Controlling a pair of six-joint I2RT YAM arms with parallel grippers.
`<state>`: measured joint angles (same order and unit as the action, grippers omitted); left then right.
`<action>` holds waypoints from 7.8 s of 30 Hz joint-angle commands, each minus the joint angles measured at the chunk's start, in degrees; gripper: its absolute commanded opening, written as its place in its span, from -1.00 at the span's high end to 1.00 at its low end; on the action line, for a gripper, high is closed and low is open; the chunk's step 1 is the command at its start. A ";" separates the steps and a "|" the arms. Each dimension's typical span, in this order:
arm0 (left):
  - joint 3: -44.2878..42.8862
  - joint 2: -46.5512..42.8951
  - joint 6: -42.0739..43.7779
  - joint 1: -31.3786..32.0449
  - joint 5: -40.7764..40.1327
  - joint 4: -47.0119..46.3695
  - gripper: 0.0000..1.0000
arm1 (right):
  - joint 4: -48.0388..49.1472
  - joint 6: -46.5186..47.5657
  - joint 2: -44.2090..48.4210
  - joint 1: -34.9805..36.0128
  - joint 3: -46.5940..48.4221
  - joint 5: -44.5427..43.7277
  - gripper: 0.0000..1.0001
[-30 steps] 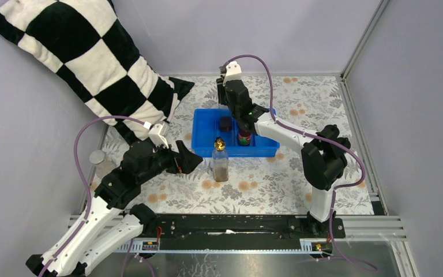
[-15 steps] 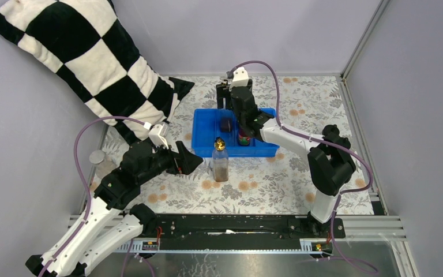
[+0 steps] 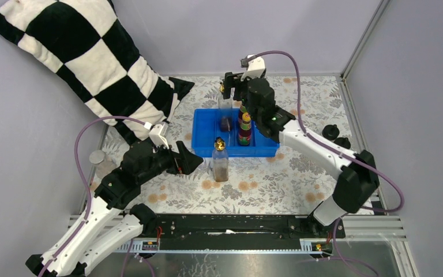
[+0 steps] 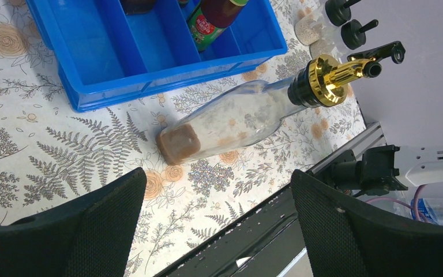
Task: Organize the condiment bottles
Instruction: Place the bottle in the storage box, then pick up the bottle from the center of the board, then place the bottle in the storage box.
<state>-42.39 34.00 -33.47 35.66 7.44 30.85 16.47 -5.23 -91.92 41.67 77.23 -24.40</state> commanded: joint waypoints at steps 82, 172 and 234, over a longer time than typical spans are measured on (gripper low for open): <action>1.43 -6.02 0.21 4.26 -4.89 -0.34 -0.98 | 11.06 3.07 36.43 23.98 -46.42 12.09 -0.63; 1.61 -12.56 -1.86 11.07 -12.44 1.26 -0.98 | 10.37 10.34 19.67 23.96 -18.35 -1.26 0.84; 0.99 -11.94 -2.56 13.17 -14.04 2.33 -0.98 | 15.60 4.00 -3.14 1.66 -4.99 16.89 0.94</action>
<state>-41.60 22.13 -35.53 48.40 -5.61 33.43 23.16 0.01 -95.50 43.83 71.88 -8.19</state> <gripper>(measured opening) 0.990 0.429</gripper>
